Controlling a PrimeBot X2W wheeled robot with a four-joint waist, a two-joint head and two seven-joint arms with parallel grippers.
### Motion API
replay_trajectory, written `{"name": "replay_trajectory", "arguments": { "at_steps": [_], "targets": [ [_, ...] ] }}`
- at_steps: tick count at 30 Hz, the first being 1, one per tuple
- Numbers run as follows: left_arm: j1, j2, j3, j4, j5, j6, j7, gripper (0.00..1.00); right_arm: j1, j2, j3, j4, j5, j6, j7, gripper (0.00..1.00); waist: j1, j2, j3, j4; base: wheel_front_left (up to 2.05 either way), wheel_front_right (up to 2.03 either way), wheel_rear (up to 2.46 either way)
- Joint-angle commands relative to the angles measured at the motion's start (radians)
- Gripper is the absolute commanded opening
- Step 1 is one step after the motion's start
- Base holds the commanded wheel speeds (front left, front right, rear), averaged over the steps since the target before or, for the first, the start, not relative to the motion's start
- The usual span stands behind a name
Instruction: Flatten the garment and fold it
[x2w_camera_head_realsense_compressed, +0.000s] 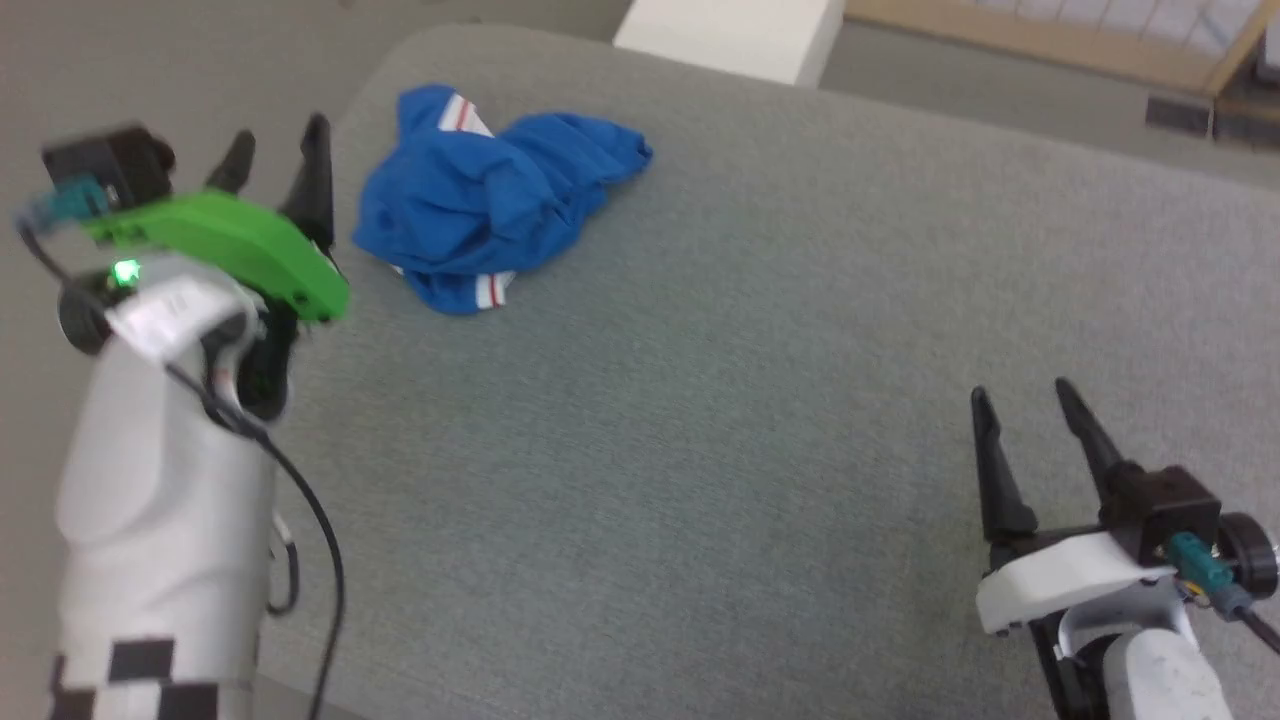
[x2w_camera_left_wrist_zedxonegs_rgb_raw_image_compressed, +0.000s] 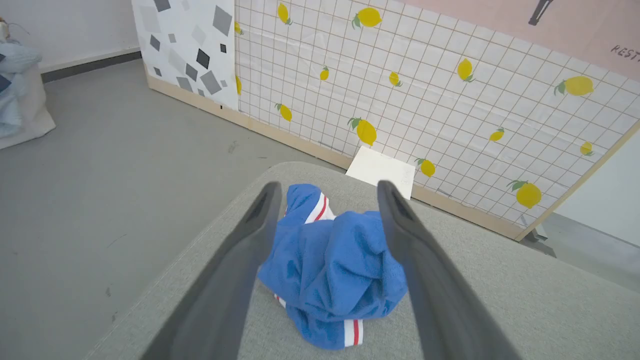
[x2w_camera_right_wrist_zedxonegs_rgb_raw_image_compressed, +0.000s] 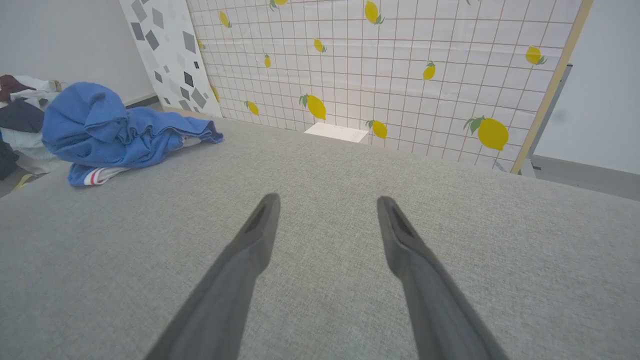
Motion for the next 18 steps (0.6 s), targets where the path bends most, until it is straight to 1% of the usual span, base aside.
{"name": "replay_trajectory", "arguments": {
  "at_steps": [1,5,7,10,13,18],
  "targets": [
    [-0.042,0.012,0.002,0.027,-0.017,-0.007,0.038,1.00,-0.022,-0.002,-0.006,-0.013,-0.012,0.005,0.006,1.00,-0.0001,0.0000,0.103,-0.069,0.00,0.00,0.00],
    [-0.136,0.043,-0.002,0.107,-0.059,-0.012,0.201,1.00,-0.038,-0.011,-0.020,-0.050,-0.020,0.005,0.018,1.00,-0.0001,0.0000,0.164,-0.102,0.00,0.00,0.00],
    [-0.172,0.059,-0.007,0.134,-0.069,-0.008,0.277,1.00,-0.039,-0.014,-0.028,-0.066,-0.022,0.005,0.021,1.00,-0.0001,0.0000,0.184,-0.116,0.00,0.00,0.00],
    [-0.211,0.085,-0.016,0.167,-0.075,0.015,0.394,1.00,-0.041,-0.018,-0.045,-0.090,-0.021,0.005,0.025,1.00,-0.0001,0.0000,0.213,-0.133,0.00,0.00,0.00],
    [-0.239,0.112,-0.023,0.190,-0.075,0.046,0.500,1.00,-0.039,-0.023,-0.067,-0.118,-0.021,0.005,0.030,1.00,-0.0001,0.0000,0.240,-0.146,0.00,0.00,0.00],
    [-0.255,0.141,-0.020,0.217,-0.087,0.084,0.615,1.00,-0.031,-0.034,-0.095,-0.159,-0.020,0.005,0.040,1.00,-0.0001,0.0000,0.273,-0.160,0.00,0.00,0.00]
  ]
}}
